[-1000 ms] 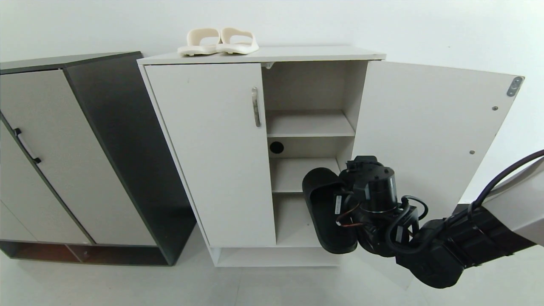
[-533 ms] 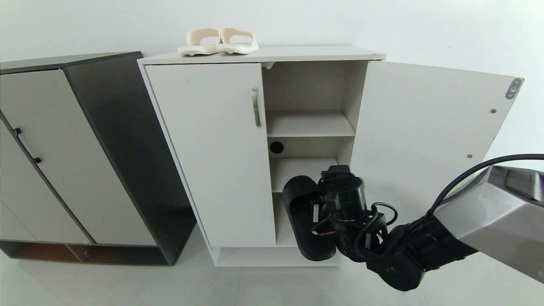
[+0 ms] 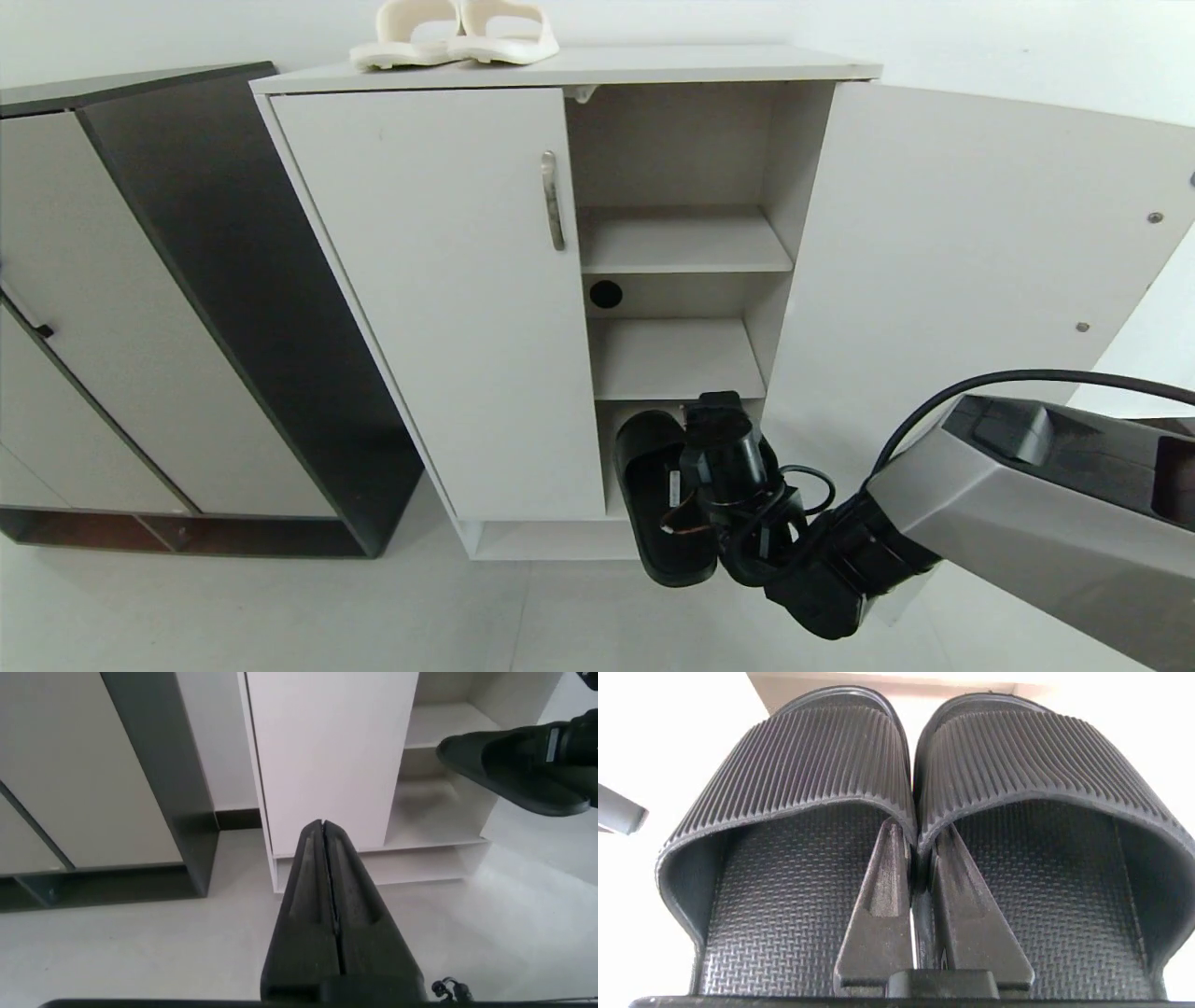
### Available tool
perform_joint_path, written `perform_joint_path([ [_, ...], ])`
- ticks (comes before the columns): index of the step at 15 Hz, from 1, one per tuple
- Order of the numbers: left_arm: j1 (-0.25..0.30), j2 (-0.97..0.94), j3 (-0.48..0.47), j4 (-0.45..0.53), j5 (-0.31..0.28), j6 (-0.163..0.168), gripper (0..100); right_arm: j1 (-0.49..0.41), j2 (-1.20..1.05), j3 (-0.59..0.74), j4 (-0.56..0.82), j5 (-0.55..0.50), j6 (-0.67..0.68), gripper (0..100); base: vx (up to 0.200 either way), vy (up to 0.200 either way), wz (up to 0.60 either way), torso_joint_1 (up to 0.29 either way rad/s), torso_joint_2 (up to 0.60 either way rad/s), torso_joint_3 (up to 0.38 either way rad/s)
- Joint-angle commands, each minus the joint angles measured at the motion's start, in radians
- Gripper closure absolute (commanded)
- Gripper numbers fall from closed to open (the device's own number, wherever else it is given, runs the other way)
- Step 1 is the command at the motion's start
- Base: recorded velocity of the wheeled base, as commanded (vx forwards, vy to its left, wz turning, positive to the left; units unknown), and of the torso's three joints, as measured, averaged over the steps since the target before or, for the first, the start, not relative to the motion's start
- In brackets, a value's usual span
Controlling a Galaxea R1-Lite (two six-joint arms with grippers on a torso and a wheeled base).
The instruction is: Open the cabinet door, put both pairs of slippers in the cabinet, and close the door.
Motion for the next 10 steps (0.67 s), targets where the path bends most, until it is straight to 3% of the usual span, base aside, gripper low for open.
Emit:
perform_joint_path([
  [1,0.0,0.001,0.0,0.0,0.0,0.001,100,0.0,0.014,-0.014,-0.01,-0.003,0.0,100,0.0,0.0,0.0,0.012,0.0,-0.188],
  [5,0.0,0.001,0.0,0.0,0.0,0.003,100,0.017,-0.009,-0.008,-0.107,-0.099,-0.043,100,0.0,0.0,0.0,0.005,0.0,-0.184],
  [10,0.0,0.001,0.0,0.0,0.0,0.003,100,0.023,0.0,0.044,-0.282,-0.116,-0.154,100,0.0,0.0,0.0,0.0,0.0,-0.017],
])
